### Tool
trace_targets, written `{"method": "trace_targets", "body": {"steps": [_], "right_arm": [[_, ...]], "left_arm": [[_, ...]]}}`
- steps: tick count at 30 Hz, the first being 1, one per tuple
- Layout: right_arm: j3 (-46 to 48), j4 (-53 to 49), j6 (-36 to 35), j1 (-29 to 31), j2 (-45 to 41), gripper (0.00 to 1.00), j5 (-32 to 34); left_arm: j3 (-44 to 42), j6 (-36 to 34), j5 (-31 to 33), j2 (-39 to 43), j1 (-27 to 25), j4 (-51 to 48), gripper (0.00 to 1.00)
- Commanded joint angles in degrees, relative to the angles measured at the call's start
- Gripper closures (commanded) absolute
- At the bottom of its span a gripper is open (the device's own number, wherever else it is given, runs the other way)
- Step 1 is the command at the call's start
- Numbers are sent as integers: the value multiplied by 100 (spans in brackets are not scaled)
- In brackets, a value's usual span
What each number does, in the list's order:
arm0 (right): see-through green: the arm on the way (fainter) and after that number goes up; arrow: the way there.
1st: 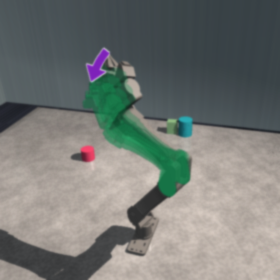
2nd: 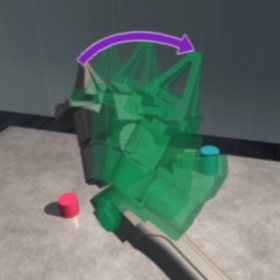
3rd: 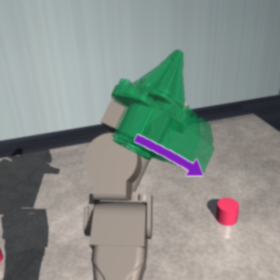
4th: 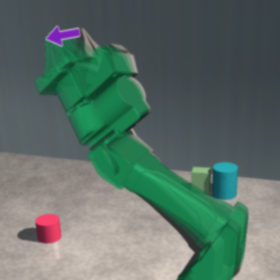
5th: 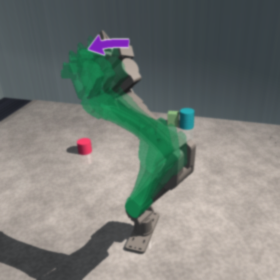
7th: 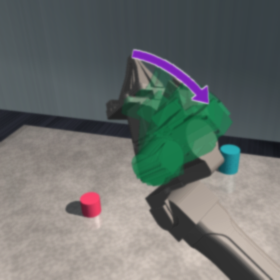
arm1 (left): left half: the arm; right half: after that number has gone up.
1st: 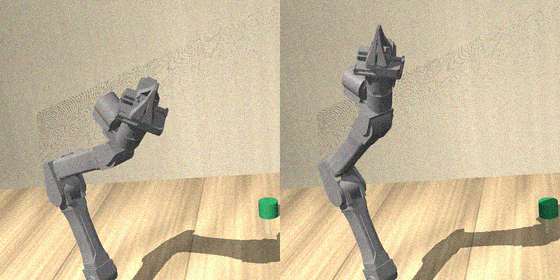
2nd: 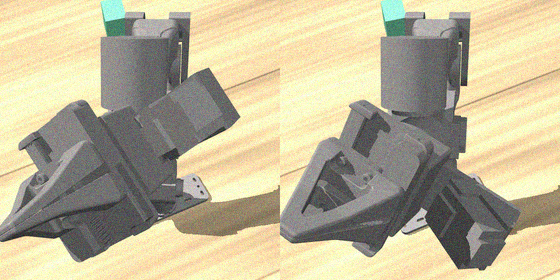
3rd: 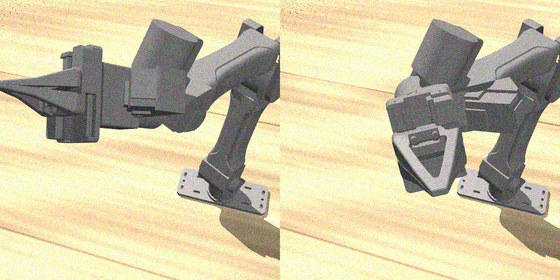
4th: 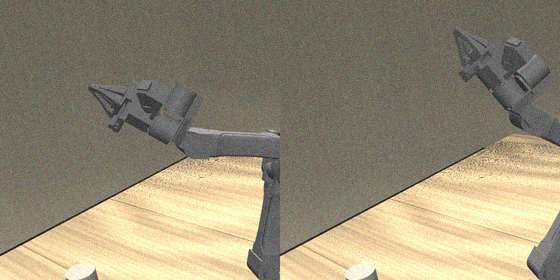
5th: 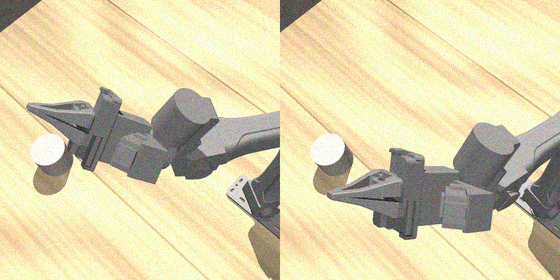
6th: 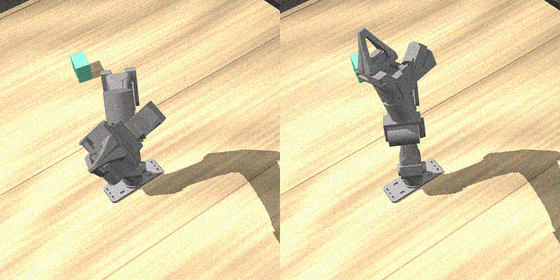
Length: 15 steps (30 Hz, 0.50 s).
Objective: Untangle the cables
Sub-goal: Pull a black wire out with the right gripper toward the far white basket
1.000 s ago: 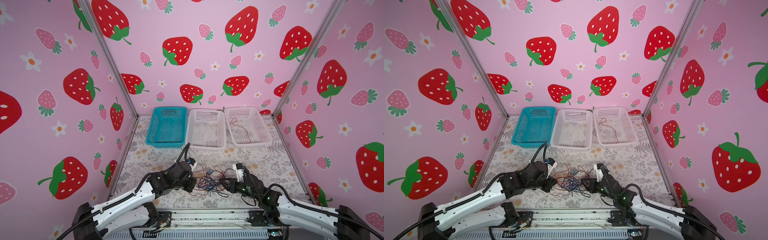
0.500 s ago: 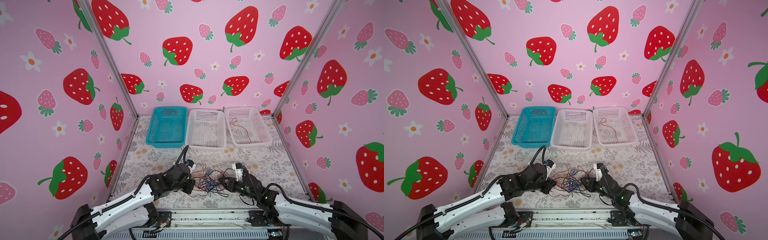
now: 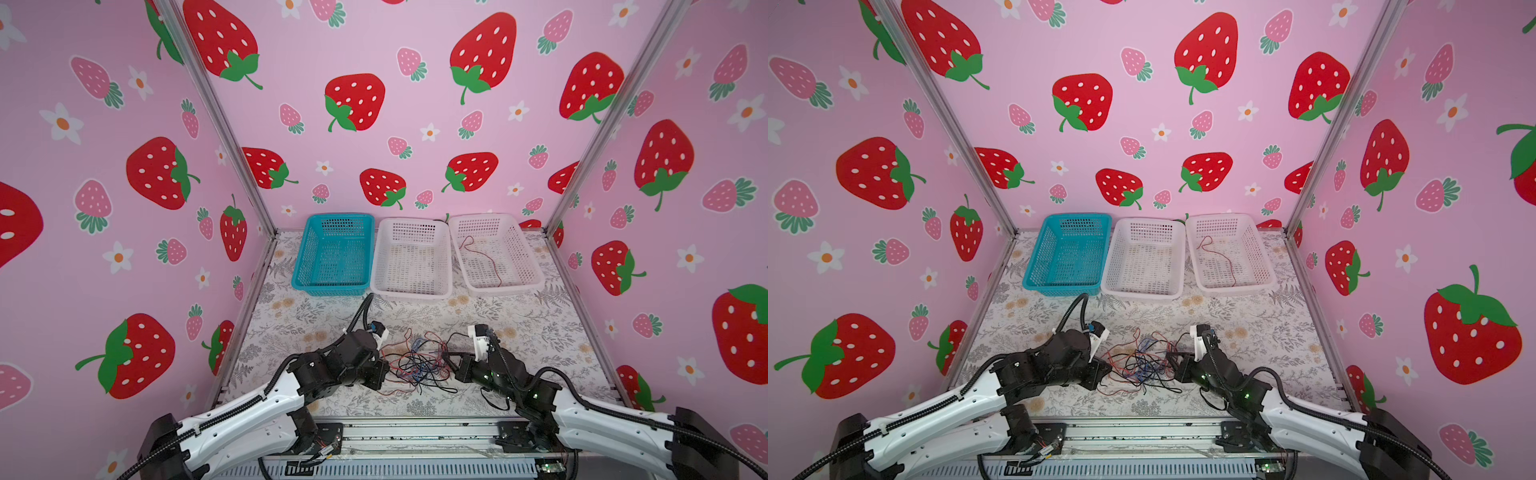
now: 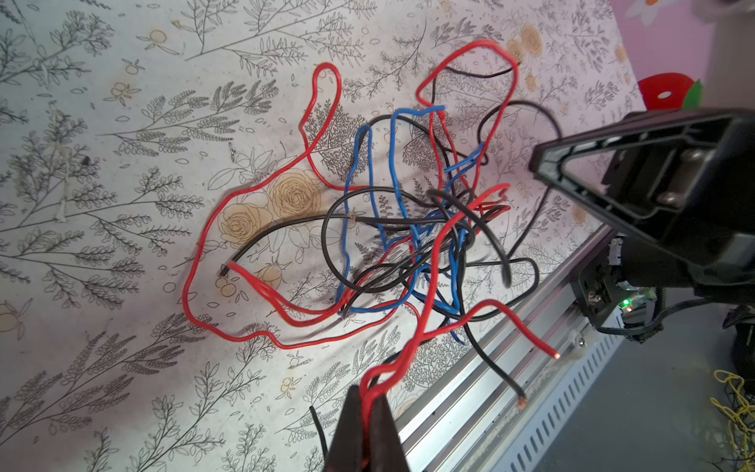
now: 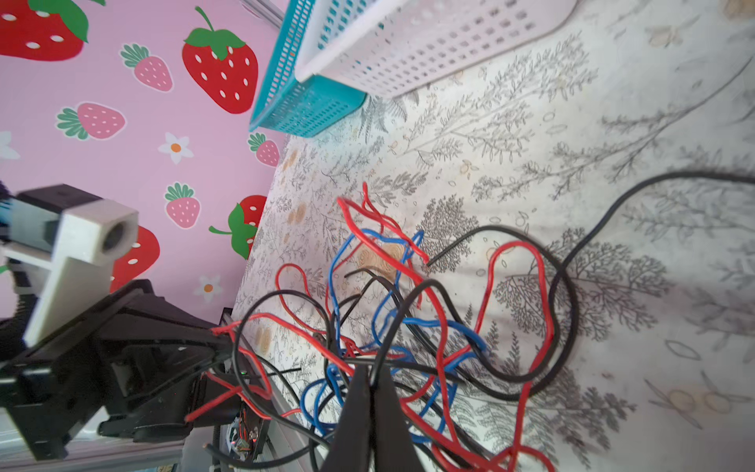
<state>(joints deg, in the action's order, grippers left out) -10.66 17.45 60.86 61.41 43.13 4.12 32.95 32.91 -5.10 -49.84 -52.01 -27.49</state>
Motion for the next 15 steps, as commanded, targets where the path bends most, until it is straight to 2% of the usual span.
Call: {"method": "trace_targets", "body": {"steps": [1,7,15], "right_arm": [[-720,-1218,-544,13,-695,100,736],[-1995,-2865,-1339,-139,-1374,100,1274],[-3966,-4222,-2274,-166,-1255,100,1561]], "left_arm": [[-226,363,236,20,30,-61,100],[-634,706,182,-138,186,66,100],[-947,832,89,-252,435,233,100]]}}
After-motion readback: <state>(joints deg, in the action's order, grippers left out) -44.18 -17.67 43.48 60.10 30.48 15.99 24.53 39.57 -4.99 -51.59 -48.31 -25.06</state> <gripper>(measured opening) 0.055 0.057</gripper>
